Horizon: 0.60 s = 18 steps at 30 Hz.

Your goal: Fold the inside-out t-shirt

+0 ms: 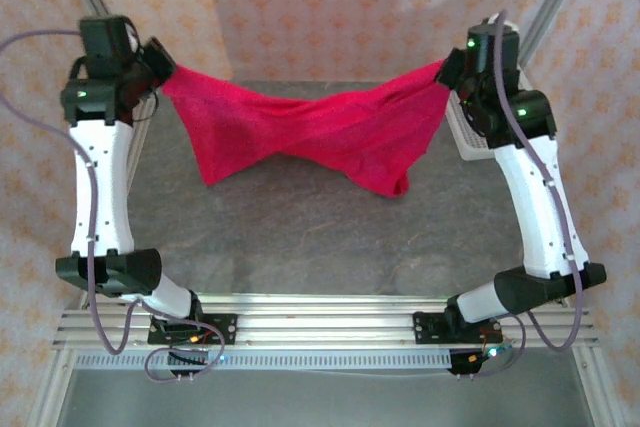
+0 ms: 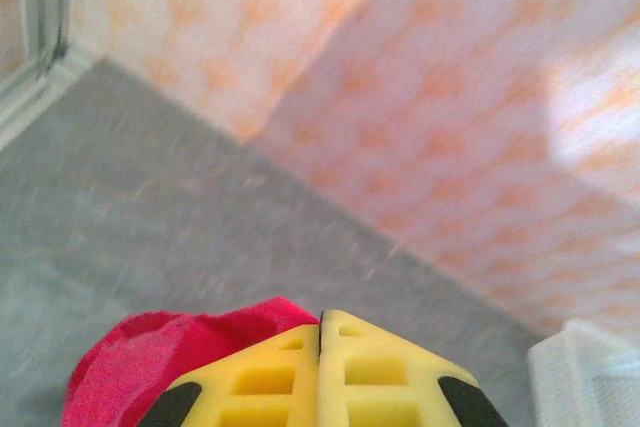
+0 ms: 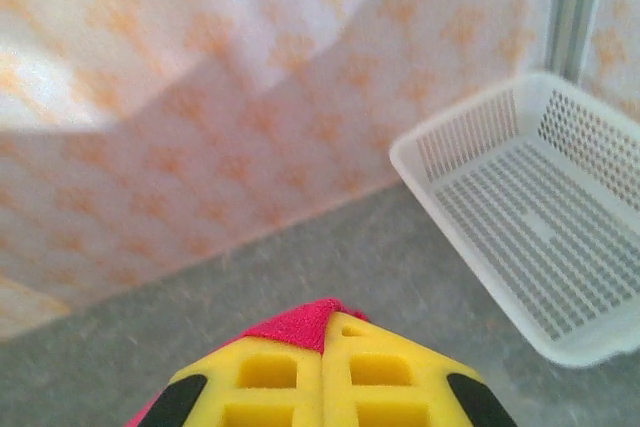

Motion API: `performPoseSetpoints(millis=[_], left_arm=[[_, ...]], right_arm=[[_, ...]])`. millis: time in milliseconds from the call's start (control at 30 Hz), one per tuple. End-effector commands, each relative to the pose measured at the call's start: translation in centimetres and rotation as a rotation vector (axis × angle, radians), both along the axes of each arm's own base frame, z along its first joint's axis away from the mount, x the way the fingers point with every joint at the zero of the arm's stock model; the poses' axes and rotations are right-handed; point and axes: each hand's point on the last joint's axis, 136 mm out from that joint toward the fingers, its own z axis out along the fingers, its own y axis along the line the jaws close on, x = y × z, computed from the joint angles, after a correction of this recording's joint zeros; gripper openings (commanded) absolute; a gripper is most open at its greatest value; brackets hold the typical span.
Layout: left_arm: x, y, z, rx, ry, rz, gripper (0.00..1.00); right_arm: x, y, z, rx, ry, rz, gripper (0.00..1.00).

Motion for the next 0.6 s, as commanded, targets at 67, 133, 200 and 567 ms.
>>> performPoseSetpoints(millis=[67, 133, 200, 567], left_arm=[[-3.5, 0.4, 8.2, -0.054, -0.205, 0.027, 0.0], [-5.1, 0.6, 10.5, -0.051, -0.27, 0.04, 0.0], [-6.7, 0.5, 12.2, -0.045, -0.318, 0.045, 0.0], [-11.9, -1.0, 16.5, -0.034, -0.467, 0.013, 0.0]], right_arm=[[-2.6, -1.1, 7.1, 0.029, -0.177, -0.01, 0.0], [-4.1, -1.1, 9.1, 0.054, -0.227, 0.015, 0.0], [-5.7, -1.2, 10.6, 0.073, -0.274, 0.036, 0.0], [-15.4, -2.9, 16.8, 0.128, -0.492, 0.095, 0.0]])
